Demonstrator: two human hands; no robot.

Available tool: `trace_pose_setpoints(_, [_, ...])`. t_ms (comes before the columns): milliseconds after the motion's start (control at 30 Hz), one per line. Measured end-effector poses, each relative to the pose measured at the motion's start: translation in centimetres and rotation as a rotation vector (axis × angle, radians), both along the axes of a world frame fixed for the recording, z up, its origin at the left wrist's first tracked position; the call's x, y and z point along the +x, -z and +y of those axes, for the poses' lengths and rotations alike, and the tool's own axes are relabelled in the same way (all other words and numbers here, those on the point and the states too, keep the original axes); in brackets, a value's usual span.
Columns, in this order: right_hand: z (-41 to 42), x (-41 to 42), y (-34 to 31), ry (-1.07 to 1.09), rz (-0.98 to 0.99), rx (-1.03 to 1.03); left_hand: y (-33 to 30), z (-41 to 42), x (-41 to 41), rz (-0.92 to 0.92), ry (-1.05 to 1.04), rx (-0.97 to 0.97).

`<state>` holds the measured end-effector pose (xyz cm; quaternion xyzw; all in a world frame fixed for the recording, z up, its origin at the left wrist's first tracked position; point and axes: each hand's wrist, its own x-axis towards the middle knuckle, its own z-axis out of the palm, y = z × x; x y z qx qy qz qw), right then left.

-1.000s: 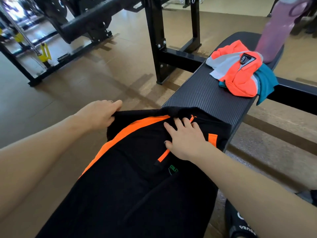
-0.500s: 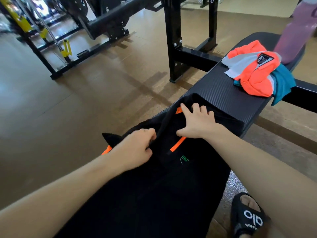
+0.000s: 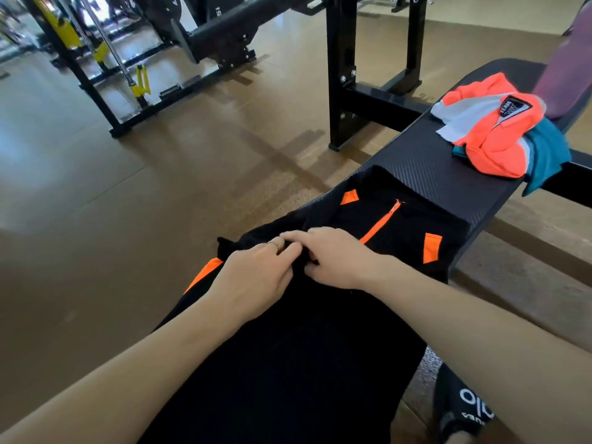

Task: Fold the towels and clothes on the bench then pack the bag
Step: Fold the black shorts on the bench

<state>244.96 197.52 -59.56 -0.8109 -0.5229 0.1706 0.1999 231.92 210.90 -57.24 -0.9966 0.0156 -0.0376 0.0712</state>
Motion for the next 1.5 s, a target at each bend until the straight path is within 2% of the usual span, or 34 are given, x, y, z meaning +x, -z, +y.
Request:
trace_pose_setpoints(67, [0.5, -0.5, 0.4, 0.018, -0.048, 0.019, -0.3, -0.5, 0.2, 0.059, -0.025, 0.044])
trace_pose_setpoints(167, [0.6, 0.0, 0.3, 0.159, -0.068, 0.051, -0.1, -0.7, -0.5, 0.192, -0.135, 0.067])
trace_pose_setpoints(300, [0.1, 0.9, 0.6, 0.21, -0.158, 0.031, -0.4, 0.6, -2.1, 0.3, -0.193, -0.05])
trace_pose_setpoints(433, [-0.5, 0.8, 0.5, 0.153, -0.254, -0.122, -0.2, 0.4, -5.0, 0.338, -0.047, -0.147])
trace_pose_setpoints(533, [-0.8, -0.6, -0.1, 0.172, -0.376, -0.227, 0.4, 0.4, -6.2, 0.366, -0.076, -0.2])
trace_pose_setpoints(600, [-0.9, -1.8, -0.7, 0.165, -0.492, -0.207, 0.4, 1.1, -6.5, 0.412, -0.135, -0.272])
trace_pose_setpoints(700, [-0.8, -3.9, -0.9, -0.026, -0.573, -0.08, 0.5, 1.6, -7.7, 0.469, -0.141, -0.347])
trace_pose_setpoints(767, [-1.1, -5.5, -0.5, -0.19, -0.534, -0.151, 0.6, 1.3, -9.1, 0.454, -0.141, -0.357])
trace_pose_setpoints(867, [-1.9, -7.4, -0.1, -0.218, -0.511, -0.331, 0.7, 1.0, -11.4, 0.412, -0.16, -0.35])
trace_pose_setpoints(967, [-2.2, -9.5, -0.5, -0.201, -0.503, -0.185, 1.0, 1.6, -14.2, 0.311, -0.247, -0.339])
trace_pose_setpoints(1033, [-2.2, -12.0, -0.6, -0.229, -0.452, -0.042, 1.5, 2.4, -16.5, 0.196, -0.402, -0.384])
trace_pose_setpoints(1133, [-2.0, -17.6, 0.0, -0.332, -0.363, 0.113, 2.6, 3.9, -20.5, 0.022, -0.76, -0.571])
trace_pose_setpoints(1267, [-1.5, -25.0, 1.0, -0.432, -0.281, 0.137, 3.9, 4.9, -25.4, -0.03, -1.195, -0.783])
trace_pose_setpoints(1333, [-1.2, -27.8, 1.5, -0.442, -0.28, 0.135, 5.1, 5.1, -27.8, -0.094, -1.365, -1.064])
trace_pose_setpoints(1400, [-0.9, -30.1, 2.0, -0.459, -0.299, 0.113, 6.4, 5.1, -30.0, -0.14, -1.516, -1.487])
trace_pose_setpoints(1467, [-0.4, -32.0, 2.3, -0.44, -0.32, 0.072, 7.6, 4.9, -31.6, -0.119, -1.53, -1.855])
trace_pose_setpoints(1500, [-0.1, -32.9, 2.3, -0.406, -0.331, 0.056, 8.4, 4.7, -32.3, -0.114, -1.533, -1.946])
